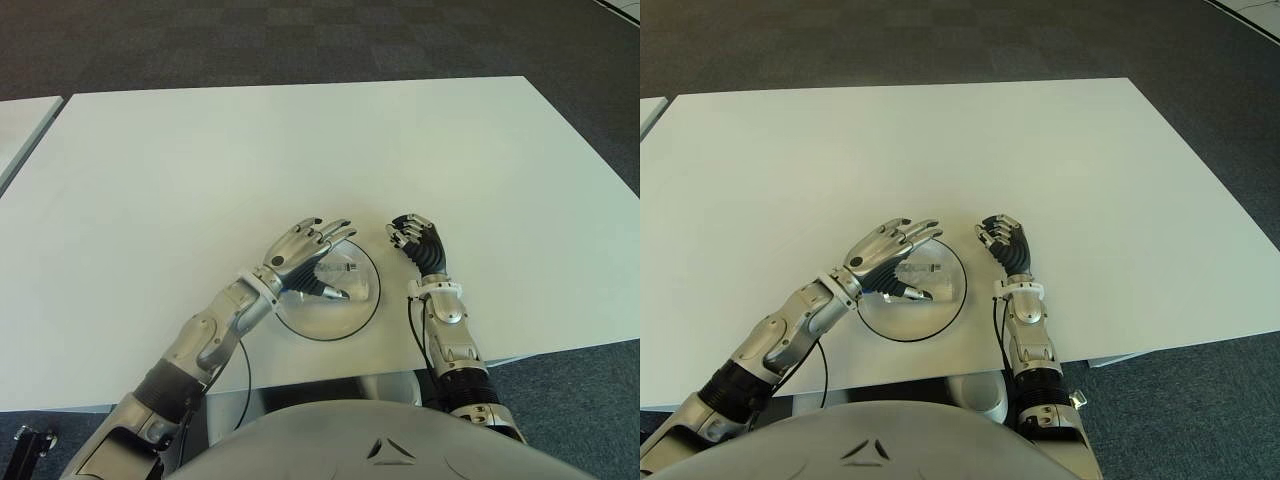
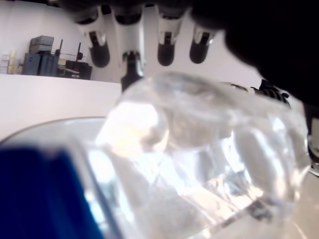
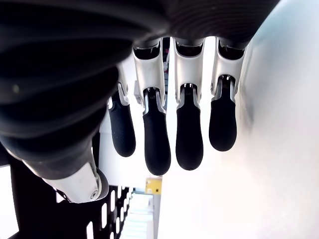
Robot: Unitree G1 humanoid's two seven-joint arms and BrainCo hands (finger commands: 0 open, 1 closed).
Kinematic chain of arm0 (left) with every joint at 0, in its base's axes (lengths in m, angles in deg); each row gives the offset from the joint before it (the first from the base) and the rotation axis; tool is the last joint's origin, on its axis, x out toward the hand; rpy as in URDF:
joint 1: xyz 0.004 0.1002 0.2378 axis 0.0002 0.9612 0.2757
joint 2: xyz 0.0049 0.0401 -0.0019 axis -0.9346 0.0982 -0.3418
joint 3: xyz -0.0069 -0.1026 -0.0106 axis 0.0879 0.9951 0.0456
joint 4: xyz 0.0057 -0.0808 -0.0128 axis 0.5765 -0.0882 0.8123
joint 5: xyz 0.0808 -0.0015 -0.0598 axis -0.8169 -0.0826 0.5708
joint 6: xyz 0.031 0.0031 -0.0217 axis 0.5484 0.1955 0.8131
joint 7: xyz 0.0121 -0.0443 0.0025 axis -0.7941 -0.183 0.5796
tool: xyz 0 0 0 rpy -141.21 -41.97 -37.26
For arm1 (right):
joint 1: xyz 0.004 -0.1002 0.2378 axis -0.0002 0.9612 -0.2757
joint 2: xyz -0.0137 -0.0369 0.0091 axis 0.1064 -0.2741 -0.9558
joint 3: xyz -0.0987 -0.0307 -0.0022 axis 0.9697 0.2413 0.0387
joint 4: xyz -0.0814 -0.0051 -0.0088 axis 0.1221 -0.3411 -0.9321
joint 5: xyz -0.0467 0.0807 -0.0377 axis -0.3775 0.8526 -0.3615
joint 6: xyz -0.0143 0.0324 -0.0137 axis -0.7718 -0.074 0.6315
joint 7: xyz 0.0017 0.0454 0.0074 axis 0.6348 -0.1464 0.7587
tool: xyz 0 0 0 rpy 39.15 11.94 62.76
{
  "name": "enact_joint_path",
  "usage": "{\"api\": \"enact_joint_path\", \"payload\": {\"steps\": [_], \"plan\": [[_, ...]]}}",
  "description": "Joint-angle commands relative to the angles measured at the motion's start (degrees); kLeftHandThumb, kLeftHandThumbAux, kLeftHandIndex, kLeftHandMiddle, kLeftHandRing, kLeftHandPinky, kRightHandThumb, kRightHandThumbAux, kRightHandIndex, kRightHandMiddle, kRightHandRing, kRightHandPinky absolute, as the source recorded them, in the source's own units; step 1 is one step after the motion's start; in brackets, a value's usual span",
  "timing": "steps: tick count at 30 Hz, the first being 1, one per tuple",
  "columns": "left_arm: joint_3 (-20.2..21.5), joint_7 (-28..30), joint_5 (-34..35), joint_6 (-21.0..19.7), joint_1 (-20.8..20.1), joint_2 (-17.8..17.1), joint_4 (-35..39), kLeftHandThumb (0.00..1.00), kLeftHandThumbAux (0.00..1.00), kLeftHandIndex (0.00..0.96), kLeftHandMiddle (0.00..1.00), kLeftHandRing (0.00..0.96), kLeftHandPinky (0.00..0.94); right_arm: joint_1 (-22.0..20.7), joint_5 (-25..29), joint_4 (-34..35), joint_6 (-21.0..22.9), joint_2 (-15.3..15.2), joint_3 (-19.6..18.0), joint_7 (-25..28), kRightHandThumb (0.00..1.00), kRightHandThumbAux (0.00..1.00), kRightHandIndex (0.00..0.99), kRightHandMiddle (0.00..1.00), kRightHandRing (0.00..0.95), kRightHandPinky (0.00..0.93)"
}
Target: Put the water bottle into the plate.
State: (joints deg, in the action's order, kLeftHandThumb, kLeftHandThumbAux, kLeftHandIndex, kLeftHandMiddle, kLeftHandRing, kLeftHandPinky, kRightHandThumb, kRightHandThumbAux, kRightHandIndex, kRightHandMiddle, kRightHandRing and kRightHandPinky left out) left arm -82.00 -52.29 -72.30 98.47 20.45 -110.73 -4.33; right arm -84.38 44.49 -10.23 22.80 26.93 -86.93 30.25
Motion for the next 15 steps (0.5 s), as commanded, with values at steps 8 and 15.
{"api": "enact_joint_path", "payload": {"steps": [8,15], "plan": [[-2.34,-2.21,-3.39,-2.18,-0.98,0.33,-3.36,0.012,0.410,0.000,0.000,0.000,0.000,0.35,0.67,-0.36,-1.24,0.21,0.10,0.71,0.709,0.725,0.435,0.587,0.581,0.591],[-3.22,-4.63,-4.56,-2.37,-1.42,0.44,-5.05,0.010,0.408,0.000,0.000,0.000,0.000,0.37,0.72,-0.19,-0.41,0.29,-0.01,0.61,0.709,0.725,0.434,0.588,0.585,0.591]]}}
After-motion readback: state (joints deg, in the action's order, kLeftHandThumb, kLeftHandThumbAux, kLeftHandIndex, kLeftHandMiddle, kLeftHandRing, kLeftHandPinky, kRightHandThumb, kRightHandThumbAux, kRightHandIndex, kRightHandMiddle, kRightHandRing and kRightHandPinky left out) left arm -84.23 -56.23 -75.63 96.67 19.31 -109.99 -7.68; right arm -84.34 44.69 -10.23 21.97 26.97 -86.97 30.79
